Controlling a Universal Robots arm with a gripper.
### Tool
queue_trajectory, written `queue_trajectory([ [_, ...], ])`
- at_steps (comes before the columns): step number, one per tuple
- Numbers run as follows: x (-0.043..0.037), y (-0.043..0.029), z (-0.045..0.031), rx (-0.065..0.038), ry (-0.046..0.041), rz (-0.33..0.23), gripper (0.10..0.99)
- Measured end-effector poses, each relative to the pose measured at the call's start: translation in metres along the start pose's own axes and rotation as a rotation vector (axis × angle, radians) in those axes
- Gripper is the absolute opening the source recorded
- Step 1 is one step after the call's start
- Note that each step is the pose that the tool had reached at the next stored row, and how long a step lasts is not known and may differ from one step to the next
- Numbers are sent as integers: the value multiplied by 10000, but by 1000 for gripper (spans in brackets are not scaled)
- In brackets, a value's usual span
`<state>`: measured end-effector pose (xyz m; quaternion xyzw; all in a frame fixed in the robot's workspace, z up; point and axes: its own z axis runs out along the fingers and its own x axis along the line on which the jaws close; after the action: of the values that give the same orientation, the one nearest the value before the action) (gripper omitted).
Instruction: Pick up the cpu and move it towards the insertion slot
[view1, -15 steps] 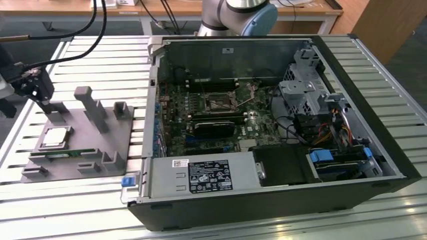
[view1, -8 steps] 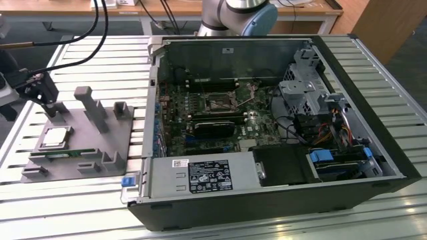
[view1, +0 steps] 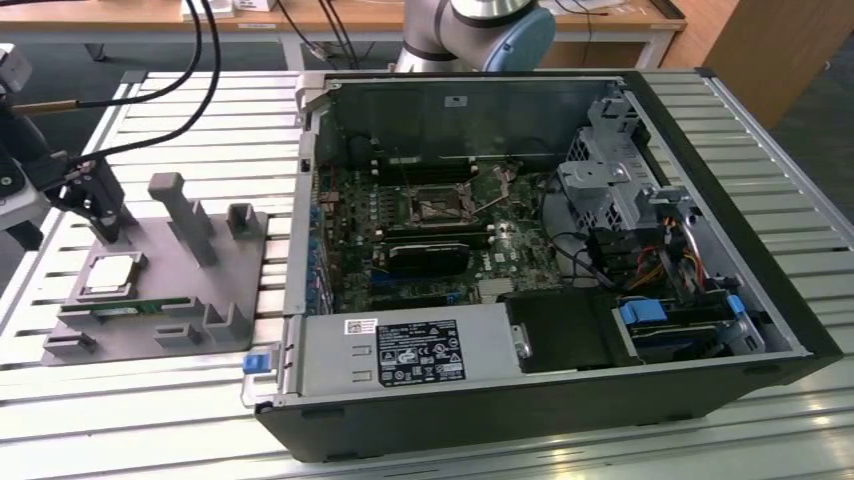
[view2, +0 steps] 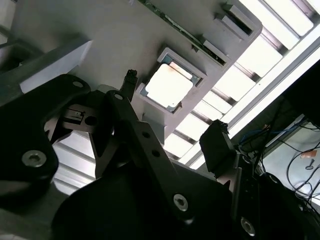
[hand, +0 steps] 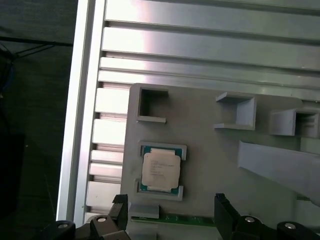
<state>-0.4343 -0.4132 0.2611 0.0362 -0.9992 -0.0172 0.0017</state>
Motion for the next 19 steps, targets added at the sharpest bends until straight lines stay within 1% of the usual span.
queue_trajectory([
  [5,3,-3,90,0,-1,-12,780],
  [7,17,-3,122,0,-6,-20,780],
  [19,21,-10,340,0,-6,-20,780],
])
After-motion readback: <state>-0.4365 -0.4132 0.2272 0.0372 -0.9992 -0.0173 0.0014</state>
